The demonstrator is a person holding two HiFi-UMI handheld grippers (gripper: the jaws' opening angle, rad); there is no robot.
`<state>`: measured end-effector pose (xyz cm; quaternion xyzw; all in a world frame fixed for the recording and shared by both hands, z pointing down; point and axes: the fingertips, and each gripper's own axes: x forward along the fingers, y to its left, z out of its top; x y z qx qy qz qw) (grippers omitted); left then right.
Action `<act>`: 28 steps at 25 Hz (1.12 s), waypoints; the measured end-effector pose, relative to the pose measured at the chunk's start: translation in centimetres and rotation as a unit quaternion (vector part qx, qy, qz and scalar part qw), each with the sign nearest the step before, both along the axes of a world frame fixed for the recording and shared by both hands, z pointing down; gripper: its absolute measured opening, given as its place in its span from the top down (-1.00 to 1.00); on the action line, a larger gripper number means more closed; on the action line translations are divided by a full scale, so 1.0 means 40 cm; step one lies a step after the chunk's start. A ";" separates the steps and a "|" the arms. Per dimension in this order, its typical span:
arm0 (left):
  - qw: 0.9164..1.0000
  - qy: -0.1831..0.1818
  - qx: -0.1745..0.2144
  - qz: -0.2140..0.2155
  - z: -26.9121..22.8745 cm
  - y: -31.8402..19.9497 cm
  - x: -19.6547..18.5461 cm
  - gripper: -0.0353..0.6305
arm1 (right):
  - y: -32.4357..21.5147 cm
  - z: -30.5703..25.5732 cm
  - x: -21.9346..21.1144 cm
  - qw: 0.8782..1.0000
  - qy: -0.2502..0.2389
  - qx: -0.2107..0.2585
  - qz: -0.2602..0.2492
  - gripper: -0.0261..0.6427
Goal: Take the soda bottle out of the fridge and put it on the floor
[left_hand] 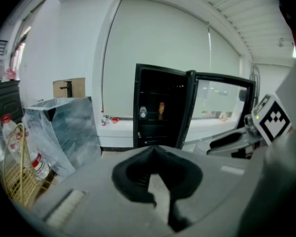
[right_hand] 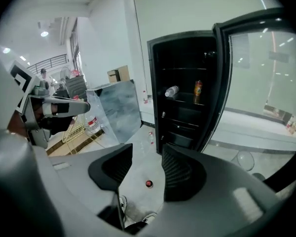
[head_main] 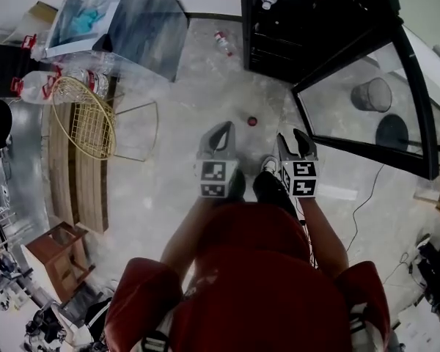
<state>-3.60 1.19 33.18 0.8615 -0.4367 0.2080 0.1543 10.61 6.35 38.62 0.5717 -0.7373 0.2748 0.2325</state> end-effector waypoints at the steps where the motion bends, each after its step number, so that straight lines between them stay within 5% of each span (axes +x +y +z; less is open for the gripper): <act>1: 1.000 0.000 0.005 0.002 -0.023 -0.002 0.002 0.89 | -0.003 -0.027 0.005 1.000 0.003 0.007 -0.001 0.41; 7: 0.999 0.005 0.043 0.003 -0.134 -0.014 0.010 0.89 | -0.031 -0.158 0.047 0.999 0.015 0.049 0.010 0.41; 15: 0.996 0.007 0.085 -0.002 -0.266 -0.021 -0.010 0.89 | -0.052 -0.288 0.066 0.995 -0.042 0.074 0.043 0.41; 28: 0.995 -0.001 0.101 -0.012 -0.306 -0.035 -0.041 0.89 | -0.084 -0.335 0.052 0.994 -0.024 0.099 0.025 0.41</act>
